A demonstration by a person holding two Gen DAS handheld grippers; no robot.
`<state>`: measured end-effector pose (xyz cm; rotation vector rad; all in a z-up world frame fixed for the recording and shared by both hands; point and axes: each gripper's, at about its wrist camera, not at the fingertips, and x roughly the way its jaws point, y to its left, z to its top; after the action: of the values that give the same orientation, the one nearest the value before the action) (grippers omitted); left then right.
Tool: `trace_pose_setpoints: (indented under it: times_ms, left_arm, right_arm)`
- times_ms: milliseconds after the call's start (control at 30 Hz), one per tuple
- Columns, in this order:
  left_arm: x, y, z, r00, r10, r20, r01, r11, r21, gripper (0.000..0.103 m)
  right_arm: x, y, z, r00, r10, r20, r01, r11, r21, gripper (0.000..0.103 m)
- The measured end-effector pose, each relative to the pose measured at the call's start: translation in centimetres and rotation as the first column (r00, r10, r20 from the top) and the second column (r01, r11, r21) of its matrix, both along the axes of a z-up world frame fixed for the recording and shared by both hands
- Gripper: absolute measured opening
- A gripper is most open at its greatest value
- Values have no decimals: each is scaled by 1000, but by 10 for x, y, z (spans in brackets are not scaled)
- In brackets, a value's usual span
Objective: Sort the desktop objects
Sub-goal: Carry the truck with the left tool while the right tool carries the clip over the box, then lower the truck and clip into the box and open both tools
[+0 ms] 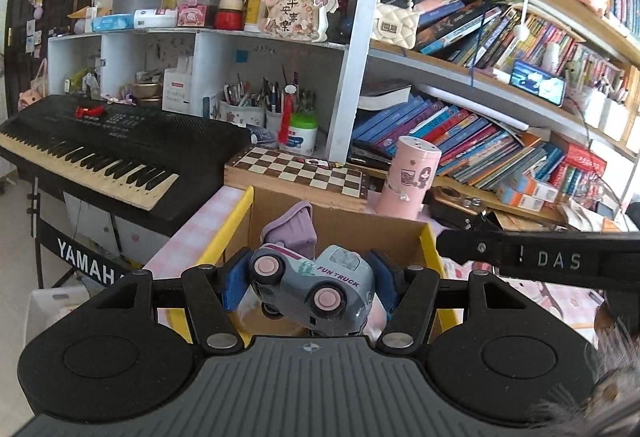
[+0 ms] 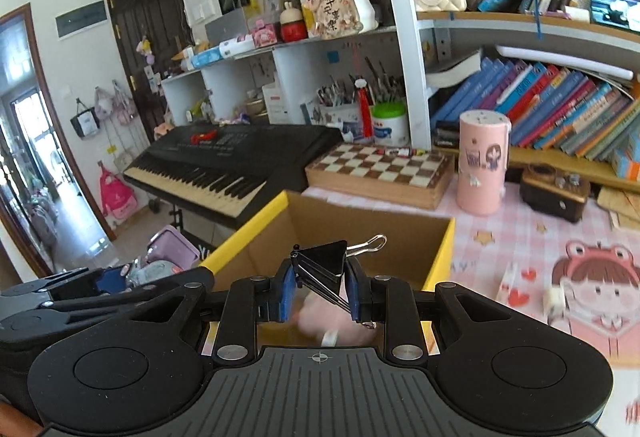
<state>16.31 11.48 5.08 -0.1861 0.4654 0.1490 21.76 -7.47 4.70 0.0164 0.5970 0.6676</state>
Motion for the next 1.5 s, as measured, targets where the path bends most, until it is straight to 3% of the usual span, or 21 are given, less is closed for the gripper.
trace_pose_setpoints:
  times_ms: [133,267,633,833,1000,1200,1300,1367,1433,1500]
  left_arm:
    - [29,-3,-6,1000,4,-20,-4,999,35,59]
    - [60,-4,-26,996,12,-88,-5,997,81,59]
    - [104,0,-81,951,29,-307,-1,996,92,59]
    - [108,4,-87,946,48,-320,-25,997,75,62]
    - [109,2,-87,946,65,-318,-33,994,103,81]
    - [106,-3,-83,949,83,-303,-37,987,155,88]
    - [103,-2,-80,952,88,-293,-43,987,157,91]
    - [100,-3,-76,956,87,-281,-44,987,156,94]
    - [96,-4,-71,960,86,-265,-46,987,155,96]
    - [90,-7,-66,966,82,-247,-43,987,156,98]
  right_arm:
    - [26,9,0,1000,10,19,-10,1000,-2,26]
    - [53,21,-5,1000,21,8,-21,1000,-14,26]
    - [103,79,-43,984,149,-95,-163,975,-151,26]
    - [123,112,-72,957,211,-200,-255,939,-231,26]
    - [135,129,-93,936,224,-270,-302,906,-297,26]
    - [141,139,-105,928,231,-292,-328,877,-350,27]
    - [142,138,-107,930,221,-293,-320,881,-350,30]
    - [144,132,-103,934,210,-288,-302,897,-324,37]
    - [143,126,-96,941,197,-276,-279,912,-300,50]
    - [138,117,-85,949,196,-245,-262,925,-276,52]
